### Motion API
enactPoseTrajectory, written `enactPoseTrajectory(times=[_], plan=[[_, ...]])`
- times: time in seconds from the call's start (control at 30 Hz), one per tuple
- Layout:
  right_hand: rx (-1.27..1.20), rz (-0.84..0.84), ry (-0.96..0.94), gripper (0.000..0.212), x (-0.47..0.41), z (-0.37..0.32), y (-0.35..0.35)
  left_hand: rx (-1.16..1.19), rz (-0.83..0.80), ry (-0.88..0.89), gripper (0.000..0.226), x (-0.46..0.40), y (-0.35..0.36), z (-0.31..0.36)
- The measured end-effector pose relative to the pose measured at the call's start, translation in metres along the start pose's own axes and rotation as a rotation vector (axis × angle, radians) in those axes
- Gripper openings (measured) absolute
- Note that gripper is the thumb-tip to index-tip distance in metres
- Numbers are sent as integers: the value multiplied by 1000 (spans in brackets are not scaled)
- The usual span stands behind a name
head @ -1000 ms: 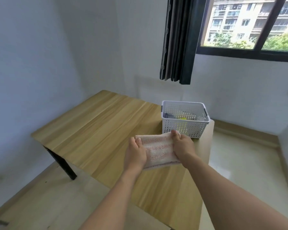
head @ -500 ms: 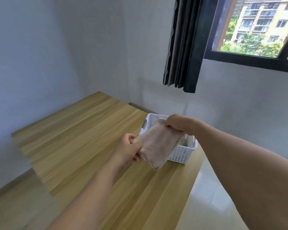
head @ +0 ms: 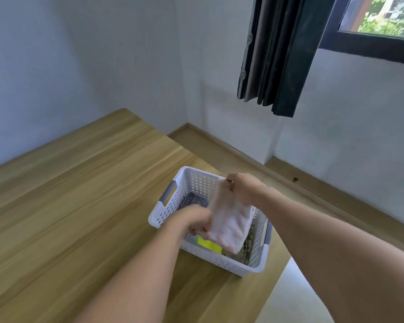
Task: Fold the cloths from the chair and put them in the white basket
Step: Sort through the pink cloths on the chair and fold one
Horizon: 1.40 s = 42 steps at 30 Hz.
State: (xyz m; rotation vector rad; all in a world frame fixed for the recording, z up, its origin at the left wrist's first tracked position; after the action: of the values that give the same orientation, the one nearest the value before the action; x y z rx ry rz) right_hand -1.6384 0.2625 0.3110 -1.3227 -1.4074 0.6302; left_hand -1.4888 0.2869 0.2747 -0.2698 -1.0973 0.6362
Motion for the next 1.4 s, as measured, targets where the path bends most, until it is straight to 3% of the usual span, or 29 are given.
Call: enactPoseTrajectory(times=[0.17, 0.27, 0.4, 0.53, 0.6, 0.7, 0.8, 0.9, 1.17, 1.4], plan=[[30, -229, 69, 39, -21, 28, 58, -251, -278, -158, 27, -62, 56, -13], [50, -227, 58, 38, -37, 41, 88, -389, -380, -249, 20, -87, 76, -21], [72, -277, 82, 43, -47, 56, 116, -491, -410, -285, 29, -106, 93, -23], [-151, -337, 288, 38, -32, 61, 117, -498, -406, -283, 28, -99, 93, -22], [-83, -372, 187, 36, -18, 44, 97, -492, -318, -263, 31, -84, 75, -17], [-148, -165, 145, 39, -1, 32, 57, -419, 70, -145, 33, -51, 28, -7], [-147, -87, 54, 49, 34, 5, 31, -470, 472, 60, 26, 6, -12, -1], [-157, 30, -44, 47, 73, -23, 17, -619, 708, 213, 29, 57, -33, -3], [-57, 339, -172, 56, 156, -143, 0, -646, 964, 370, 41, 164, -82, -72], [-133, 365, -162, 64, 242, -287, 45, -684, 987, 383, 52, 269, -121, -208]])
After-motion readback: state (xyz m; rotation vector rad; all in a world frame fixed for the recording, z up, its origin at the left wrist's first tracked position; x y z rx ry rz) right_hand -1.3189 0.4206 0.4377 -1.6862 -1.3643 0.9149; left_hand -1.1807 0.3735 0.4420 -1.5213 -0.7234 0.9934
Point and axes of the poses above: each hand's wrist, its own x-axis away from the middle knuckle, its own y-axis out of the palm, z = x × y, the point moved 8 cm from there along -x, towards the middle knuckle, and after that the axes turned 2 degrees about -x, right-handed, at the moved point
